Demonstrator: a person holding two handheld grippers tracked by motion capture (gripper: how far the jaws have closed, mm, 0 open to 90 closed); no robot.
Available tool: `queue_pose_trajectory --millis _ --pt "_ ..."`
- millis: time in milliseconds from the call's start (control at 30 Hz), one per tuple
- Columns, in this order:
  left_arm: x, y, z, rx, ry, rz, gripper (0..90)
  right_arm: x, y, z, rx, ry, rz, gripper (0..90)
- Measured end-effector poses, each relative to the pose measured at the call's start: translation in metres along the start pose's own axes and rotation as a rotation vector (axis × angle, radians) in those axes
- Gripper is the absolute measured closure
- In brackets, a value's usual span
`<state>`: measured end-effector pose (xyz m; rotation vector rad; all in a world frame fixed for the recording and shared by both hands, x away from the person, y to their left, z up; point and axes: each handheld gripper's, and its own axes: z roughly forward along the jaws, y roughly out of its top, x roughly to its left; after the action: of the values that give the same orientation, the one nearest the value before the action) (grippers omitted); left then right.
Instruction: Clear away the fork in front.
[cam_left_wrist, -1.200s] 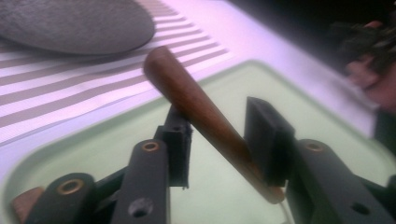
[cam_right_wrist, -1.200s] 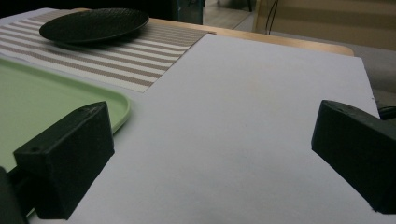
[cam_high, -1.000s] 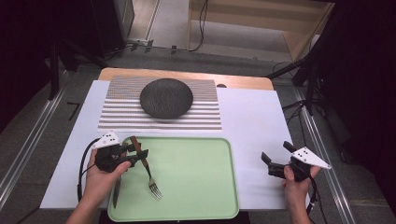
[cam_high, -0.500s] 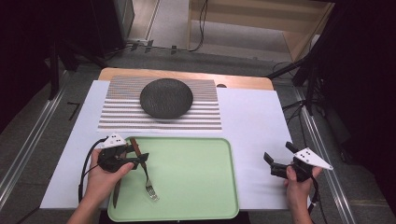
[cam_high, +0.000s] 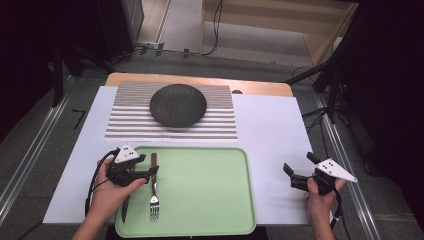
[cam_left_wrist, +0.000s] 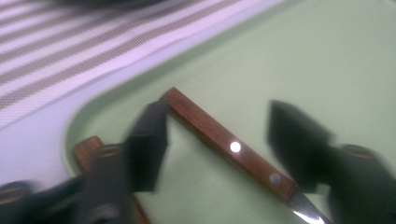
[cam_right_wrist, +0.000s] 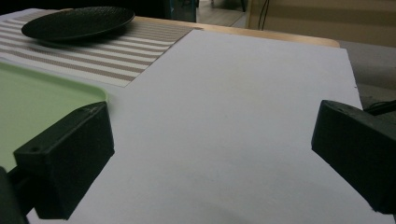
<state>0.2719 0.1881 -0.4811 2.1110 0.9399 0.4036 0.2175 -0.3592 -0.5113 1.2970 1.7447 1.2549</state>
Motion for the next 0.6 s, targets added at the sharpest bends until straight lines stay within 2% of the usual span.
queue_pose_trajectory --millis 33,67,133,233,333,467,600 --pt "-0.003 0.000 -0.001 -0.003 -0.022 0.016 63.8 0.000 0.000 0.000 0.000 0.000 0.002 0.0" --pt "-0.007 -0.001 -0.001 0.005 -0.063 0.044 75.5 0.000 0.000 0.000 0.000 0.001 0.001 0.0" --pt "-0.017 -0.001 0.000 0.033 -0.107 0.086 88.6 -0.001 0.000 -0.001 0.001 -0.004 0.006 0.0" --pt "-0.029 -0.003 0.004 0.082 -0.149 0.092 89.8 -0.001 0.000 -0.001 0.000 -0.005 0.007 0.0" --pt "-0.030 -0.008 0.009 0.133 -0.154 0.090 89.8 -0.002 0.000 -0.001 -0.002 -0.005 0.009 0.0" --pt "-0.021 -0.014 0.006 0.127 -0.158 0.040 89.9 -0.002 0.000 -0.001 0.000 -0.004 0.007 0.0" --pt "-0.015 -0.019 0.001 0.123 -0.158 0.020 90.0 -0.002 -0.001 0.000 0.005 -0.008 0.008 0.0"
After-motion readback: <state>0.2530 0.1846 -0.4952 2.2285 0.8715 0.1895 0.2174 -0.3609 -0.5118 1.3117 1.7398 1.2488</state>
